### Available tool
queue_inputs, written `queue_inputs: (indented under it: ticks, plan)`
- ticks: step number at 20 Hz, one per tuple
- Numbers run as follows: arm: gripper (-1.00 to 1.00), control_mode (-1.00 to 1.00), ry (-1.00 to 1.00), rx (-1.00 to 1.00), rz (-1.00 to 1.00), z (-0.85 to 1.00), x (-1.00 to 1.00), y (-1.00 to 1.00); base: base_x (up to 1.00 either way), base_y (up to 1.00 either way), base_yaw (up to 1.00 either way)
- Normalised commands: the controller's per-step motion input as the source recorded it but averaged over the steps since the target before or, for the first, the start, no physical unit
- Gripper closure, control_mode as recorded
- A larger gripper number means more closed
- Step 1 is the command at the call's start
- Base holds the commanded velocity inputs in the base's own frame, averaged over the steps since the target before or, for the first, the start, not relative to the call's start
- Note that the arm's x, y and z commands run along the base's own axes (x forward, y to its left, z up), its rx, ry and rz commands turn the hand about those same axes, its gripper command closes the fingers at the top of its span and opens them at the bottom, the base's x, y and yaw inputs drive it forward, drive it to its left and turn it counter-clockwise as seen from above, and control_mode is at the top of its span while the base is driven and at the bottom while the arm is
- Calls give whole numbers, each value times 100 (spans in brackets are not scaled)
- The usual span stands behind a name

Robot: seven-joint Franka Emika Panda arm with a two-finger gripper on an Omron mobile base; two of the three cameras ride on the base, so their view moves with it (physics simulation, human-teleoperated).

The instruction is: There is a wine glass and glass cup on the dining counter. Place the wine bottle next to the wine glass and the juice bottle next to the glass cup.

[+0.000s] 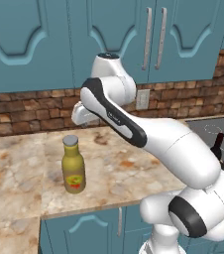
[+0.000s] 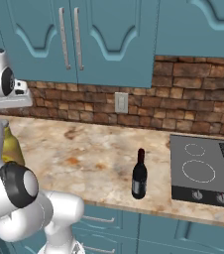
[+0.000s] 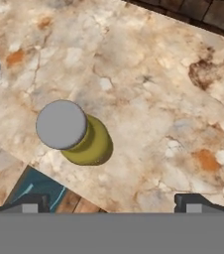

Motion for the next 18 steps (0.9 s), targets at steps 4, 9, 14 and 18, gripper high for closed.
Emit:
queue_inputs:
  ticks: [4,9,14,18]
  plan:
    - [-100,-100,3,-3,5,0,-3,44,0,0,0]
    - [-100,-100,0,-13,2,0,1,44,0,0,0]
    - [-100,-100,0,-9,0,-1,0,39,0,0,0]
    - [-100,-100,2,-1,0,-5,0,27,0,0,0]
